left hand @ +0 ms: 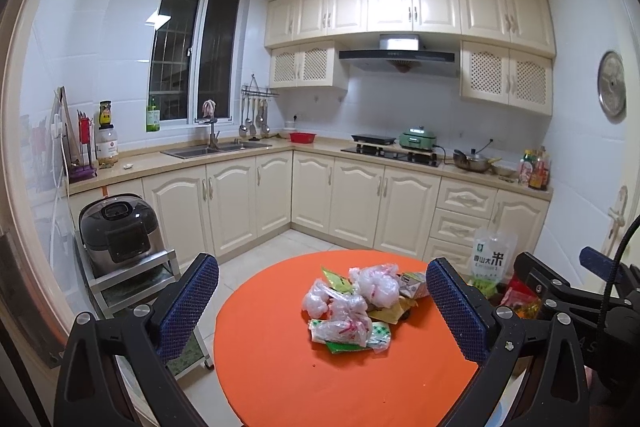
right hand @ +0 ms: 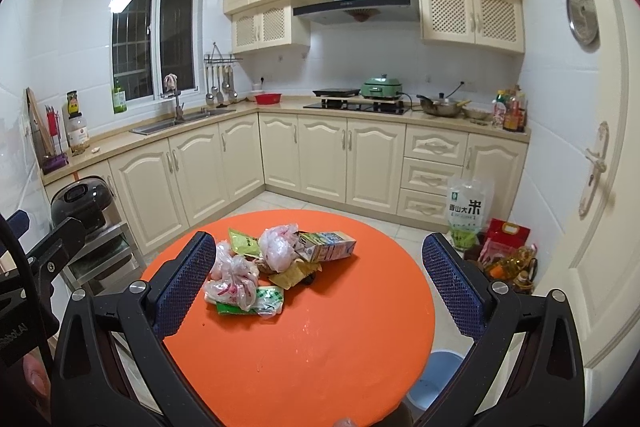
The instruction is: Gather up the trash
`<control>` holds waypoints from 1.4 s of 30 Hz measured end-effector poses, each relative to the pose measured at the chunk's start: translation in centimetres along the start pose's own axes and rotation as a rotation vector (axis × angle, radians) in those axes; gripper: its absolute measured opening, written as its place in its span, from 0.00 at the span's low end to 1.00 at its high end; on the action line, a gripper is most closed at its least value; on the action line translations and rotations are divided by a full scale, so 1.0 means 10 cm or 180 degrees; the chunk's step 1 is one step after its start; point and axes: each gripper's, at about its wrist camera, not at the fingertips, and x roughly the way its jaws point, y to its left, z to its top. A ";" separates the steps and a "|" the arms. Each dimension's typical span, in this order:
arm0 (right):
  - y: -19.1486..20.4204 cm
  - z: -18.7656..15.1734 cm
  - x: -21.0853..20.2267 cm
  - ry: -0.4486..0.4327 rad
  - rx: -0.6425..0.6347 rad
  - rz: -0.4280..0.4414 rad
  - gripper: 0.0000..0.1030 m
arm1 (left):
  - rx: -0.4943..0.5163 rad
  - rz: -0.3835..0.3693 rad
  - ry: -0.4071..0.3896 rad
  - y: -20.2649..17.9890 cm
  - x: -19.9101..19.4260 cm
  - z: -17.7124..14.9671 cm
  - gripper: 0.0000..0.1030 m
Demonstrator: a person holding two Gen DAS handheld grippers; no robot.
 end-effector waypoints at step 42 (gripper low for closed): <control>-0.10 -0.72 1.81 0.1197 0.0064 0.0394 0.96 | 0.0015 0.0206 0.1202 0.16 1.72 -0.43 0.99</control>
